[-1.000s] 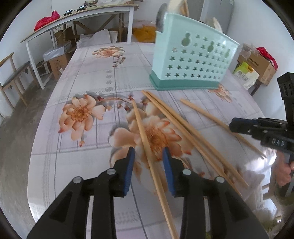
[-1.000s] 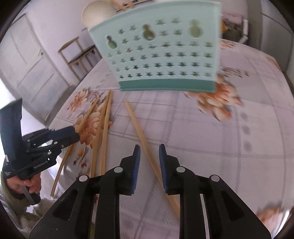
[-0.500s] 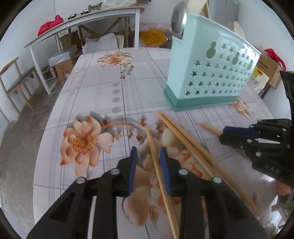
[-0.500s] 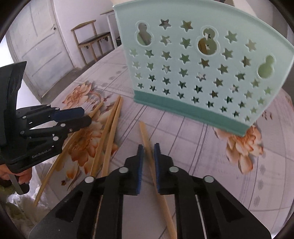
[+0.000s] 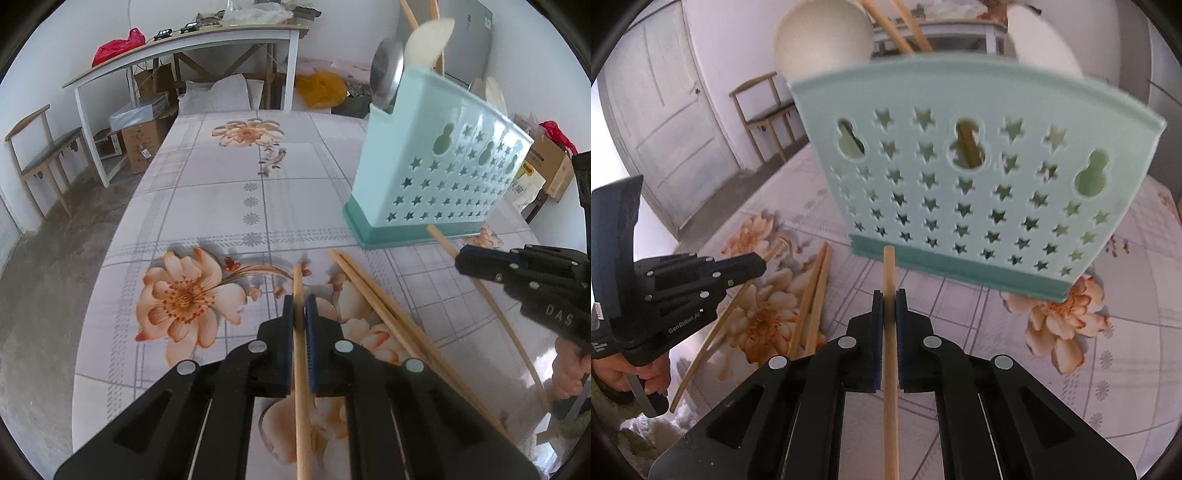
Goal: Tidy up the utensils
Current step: 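Lift both held chopsticks and carry them over the green holder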
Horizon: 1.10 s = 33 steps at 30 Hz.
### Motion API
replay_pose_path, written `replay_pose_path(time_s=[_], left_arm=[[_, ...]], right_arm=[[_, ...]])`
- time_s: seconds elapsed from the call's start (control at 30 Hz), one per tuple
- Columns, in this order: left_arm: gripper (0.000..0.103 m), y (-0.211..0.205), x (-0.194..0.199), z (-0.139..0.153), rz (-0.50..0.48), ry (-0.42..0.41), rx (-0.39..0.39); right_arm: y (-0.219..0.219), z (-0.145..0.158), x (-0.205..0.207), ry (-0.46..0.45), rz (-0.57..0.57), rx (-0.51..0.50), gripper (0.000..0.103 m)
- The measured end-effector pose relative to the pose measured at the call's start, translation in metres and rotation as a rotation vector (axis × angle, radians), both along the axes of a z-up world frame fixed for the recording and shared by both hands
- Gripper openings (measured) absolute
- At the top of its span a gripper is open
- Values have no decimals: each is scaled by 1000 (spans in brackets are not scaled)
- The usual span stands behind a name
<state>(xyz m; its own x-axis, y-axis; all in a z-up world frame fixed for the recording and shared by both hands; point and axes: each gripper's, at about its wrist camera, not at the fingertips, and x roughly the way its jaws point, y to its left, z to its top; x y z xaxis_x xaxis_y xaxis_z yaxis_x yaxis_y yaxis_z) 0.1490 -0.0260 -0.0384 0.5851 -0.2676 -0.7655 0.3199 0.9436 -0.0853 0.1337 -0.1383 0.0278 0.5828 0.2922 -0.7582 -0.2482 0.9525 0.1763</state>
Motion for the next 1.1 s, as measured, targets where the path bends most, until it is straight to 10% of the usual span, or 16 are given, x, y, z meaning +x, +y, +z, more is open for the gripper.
replay_pose_path(time_s=[0.5, 1.1], left_arm=[[5, 19, -42, 20, -5, 14, -113], [5, 42, -31, 151, 21, -346, -377]], right_arm=[[-25, 45, -31, -110, -62, 110, 5], [-61, 86, -30, -282, -206, 222, 5]])
